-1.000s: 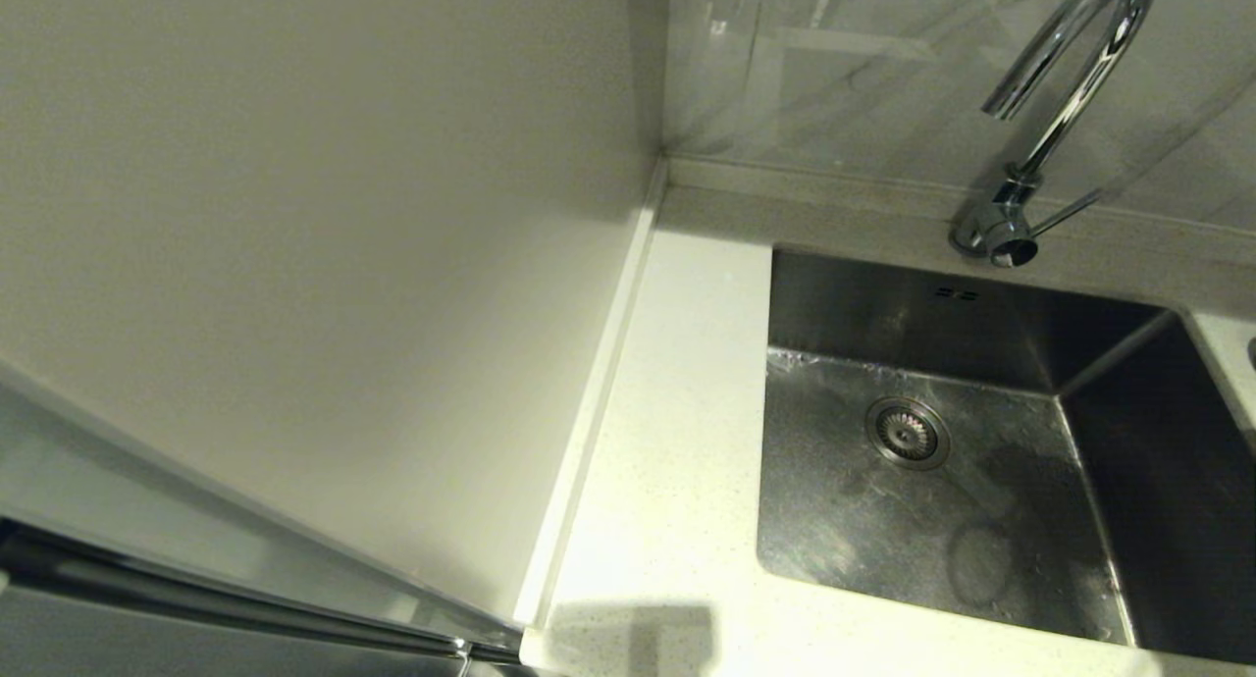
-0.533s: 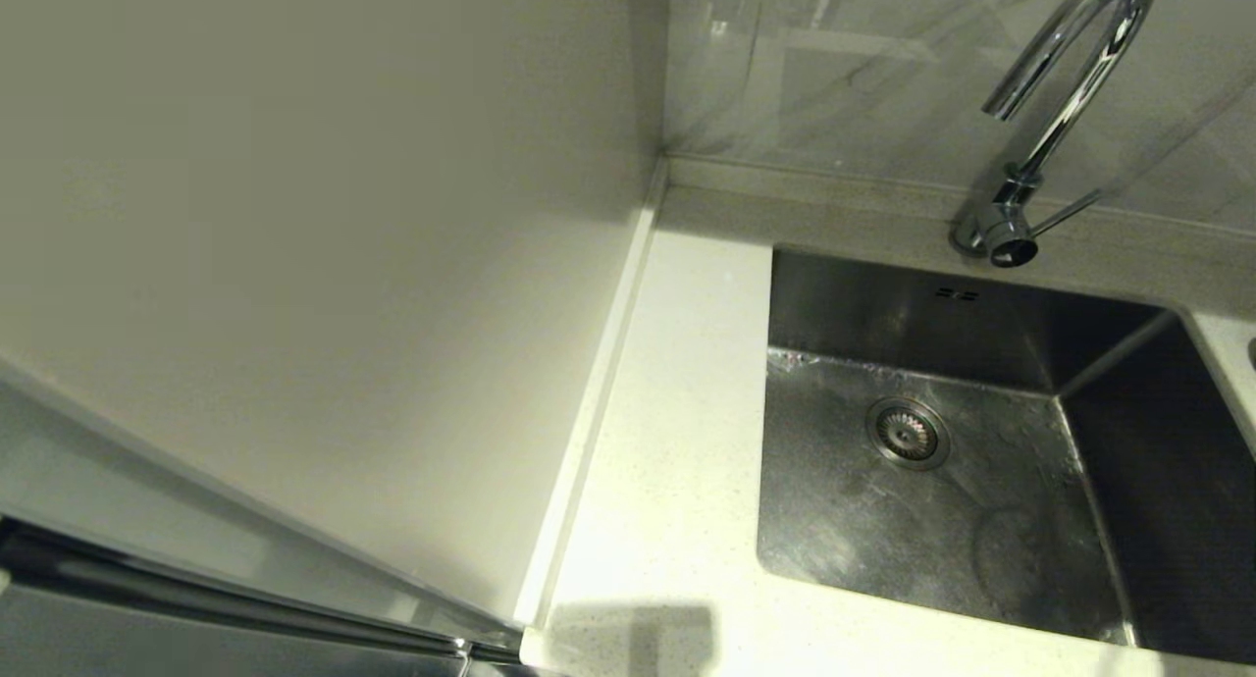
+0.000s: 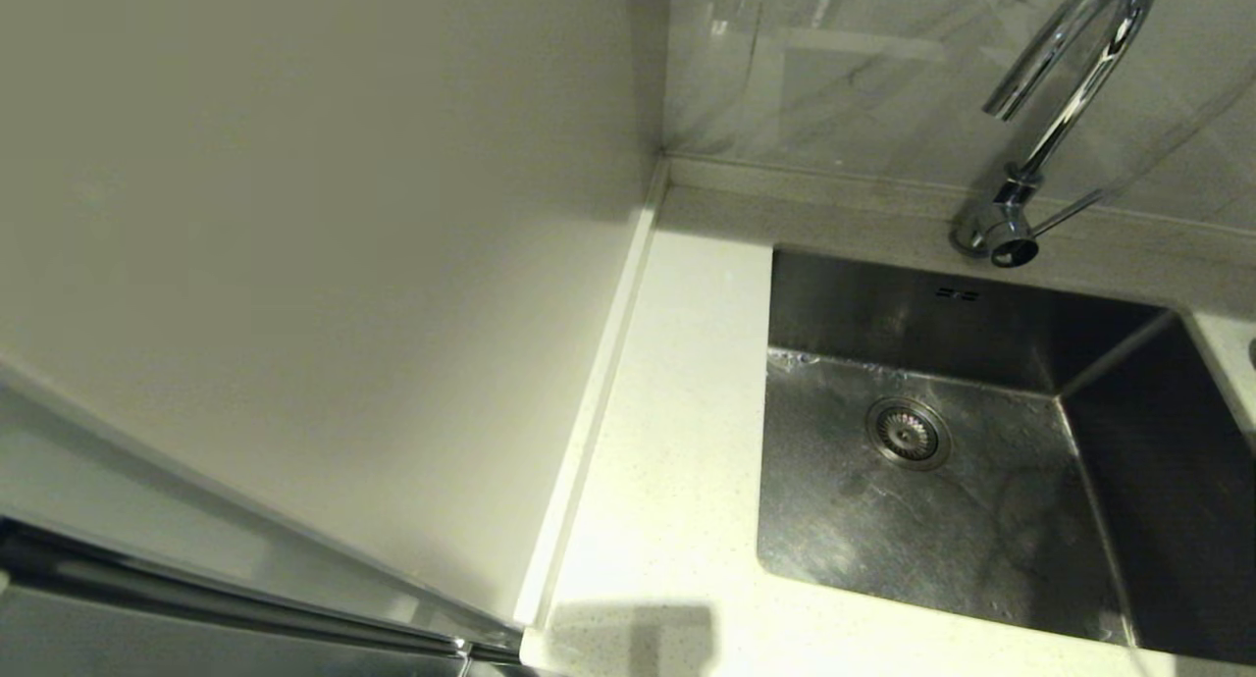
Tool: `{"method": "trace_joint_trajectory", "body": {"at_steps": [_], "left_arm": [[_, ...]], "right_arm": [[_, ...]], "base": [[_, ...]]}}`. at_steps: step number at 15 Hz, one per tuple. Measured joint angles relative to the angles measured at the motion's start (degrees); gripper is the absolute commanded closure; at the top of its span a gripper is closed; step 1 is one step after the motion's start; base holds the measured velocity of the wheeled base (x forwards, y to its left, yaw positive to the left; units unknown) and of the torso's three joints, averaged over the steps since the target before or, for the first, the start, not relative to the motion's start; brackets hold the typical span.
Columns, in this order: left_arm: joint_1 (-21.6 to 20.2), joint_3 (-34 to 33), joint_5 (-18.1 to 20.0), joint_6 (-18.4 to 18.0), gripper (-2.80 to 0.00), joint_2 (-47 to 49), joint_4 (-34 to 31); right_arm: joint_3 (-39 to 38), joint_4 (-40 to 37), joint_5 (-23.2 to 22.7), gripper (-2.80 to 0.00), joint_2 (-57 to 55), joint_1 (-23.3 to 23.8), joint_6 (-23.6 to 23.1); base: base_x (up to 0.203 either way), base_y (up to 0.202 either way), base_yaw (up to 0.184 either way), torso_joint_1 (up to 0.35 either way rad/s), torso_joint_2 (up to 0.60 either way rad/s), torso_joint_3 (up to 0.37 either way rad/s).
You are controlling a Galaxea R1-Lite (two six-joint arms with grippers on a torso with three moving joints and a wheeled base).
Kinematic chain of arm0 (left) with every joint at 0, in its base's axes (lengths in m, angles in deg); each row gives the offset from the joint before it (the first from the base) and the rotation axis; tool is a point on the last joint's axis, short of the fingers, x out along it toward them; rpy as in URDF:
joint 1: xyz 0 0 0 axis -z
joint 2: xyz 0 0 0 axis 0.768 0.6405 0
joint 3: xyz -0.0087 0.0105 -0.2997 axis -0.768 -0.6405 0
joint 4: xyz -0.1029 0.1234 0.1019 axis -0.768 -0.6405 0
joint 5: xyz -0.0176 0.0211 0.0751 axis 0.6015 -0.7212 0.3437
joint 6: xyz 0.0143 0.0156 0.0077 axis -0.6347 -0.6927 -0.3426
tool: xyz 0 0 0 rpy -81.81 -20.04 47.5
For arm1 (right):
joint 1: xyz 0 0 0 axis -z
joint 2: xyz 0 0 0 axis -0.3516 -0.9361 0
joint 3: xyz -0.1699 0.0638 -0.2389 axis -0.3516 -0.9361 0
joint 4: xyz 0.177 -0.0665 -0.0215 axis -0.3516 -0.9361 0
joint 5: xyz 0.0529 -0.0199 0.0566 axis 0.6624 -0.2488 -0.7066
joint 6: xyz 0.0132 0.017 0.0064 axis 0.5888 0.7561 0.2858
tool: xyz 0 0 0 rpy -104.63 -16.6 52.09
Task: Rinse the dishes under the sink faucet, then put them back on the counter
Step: Put a bowl back to the table from the sink
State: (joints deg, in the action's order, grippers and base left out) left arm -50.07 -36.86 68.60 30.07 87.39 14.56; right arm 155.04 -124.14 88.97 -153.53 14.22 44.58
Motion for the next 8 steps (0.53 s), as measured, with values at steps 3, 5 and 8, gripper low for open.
{"method": "trace_joint_trajectory", "body": {"at_steps": [3,5,8], "left_arm": [[0.00,0.00,0.00,0.02,0.00,0.00,0.00],[0.00,0.00,0.00,0.00,0.00,0.00,0.00],[0.00,0.00,0.00,0.00,0.00,0.00,0.02]], "right_arm": [[0.10,0.02,-0.04,0.00,-2.52,1.41,0.02],[0.79,0.08,-0.13,0.00,-3.75,1.50,-0.02],[2.63,0.21,-0.38,0.00,-5.78,1.27,-0.09]], "base": [[0.000,0.000,0.000,0.000,0.00,0.000],[0.000,0.000,0.000,0.000,0.00,0.000],[0.000,0.000,0.000,0.000,0.00,0.000]]}}
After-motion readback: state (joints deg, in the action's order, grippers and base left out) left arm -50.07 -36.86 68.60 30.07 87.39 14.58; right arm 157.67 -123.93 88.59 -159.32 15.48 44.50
